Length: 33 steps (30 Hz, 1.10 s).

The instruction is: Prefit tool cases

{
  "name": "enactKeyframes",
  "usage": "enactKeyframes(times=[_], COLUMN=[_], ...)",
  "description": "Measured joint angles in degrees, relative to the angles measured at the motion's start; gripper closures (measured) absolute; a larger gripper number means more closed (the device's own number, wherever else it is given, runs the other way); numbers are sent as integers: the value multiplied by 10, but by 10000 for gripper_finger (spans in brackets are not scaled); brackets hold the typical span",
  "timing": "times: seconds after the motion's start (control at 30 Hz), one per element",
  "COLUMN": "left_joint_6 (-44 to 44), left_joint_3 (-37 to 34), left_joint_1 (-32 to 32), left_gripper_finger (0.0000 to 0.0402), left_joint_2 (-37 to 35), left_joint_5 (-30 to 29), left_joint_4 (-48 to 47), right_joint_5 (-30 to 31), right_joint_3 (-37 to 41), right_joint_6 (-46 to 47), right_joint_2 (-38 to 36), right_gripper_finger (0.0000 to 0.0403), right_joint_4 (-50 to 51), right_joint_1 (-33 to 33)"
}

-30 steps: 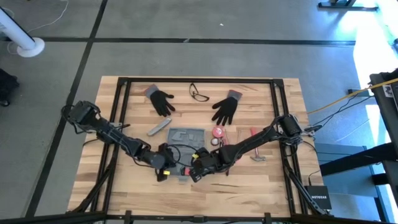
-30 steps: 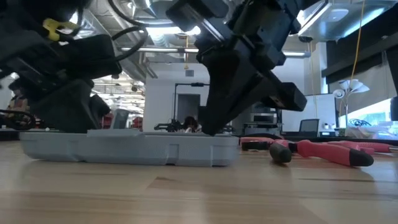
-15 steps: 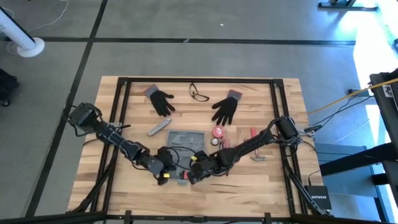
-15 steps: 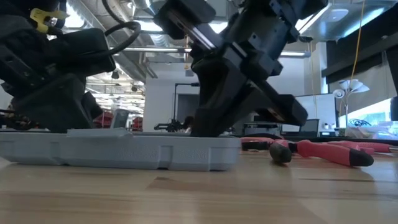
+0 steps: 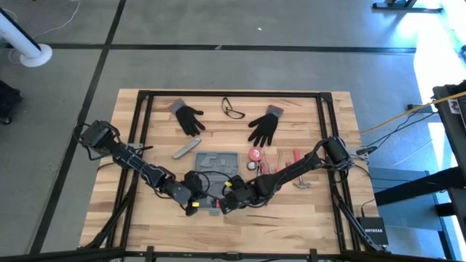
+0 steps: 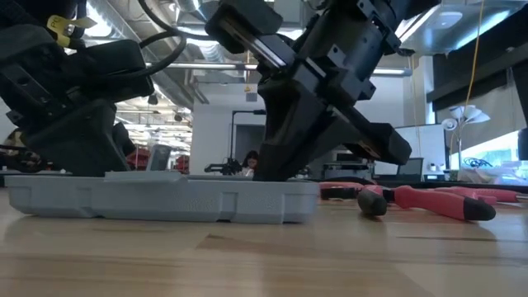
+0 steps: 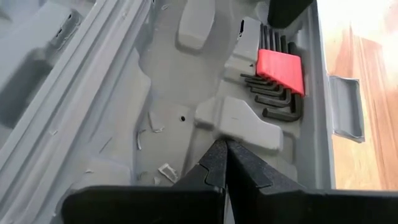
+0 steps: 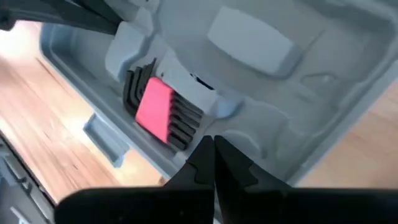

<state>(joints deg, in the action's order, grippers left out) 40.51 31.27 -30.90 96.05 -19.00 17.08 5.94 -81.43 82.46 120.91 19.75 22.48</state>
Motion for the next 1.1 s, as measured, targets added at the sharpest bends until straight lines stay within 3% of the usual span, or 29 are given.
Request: enactKeyframes(times=[0.57, 0.8, 1.1], left_joint_6=[0, 1, -3], left_joint_3=[-1, -1, 1], left_joint_1=[-1, -7, -6], left_gripper_finger=[402, 402, 401], left_joint_2=[1, 1, 1], left_joint_5=[-6, -9, -15], left_joint_4=[8, -2, -7], right_joint_5=[24, 0, 29], right_joint_3=[-4, -42, -92], right_joint_6=[33, 7, -48], right_joint_2=[23, 21, 19], right_gripper_finger=[403, 403, 403], right_joint_4=[-79, -71, -52], right_joint_1=[-3, -2, -17])
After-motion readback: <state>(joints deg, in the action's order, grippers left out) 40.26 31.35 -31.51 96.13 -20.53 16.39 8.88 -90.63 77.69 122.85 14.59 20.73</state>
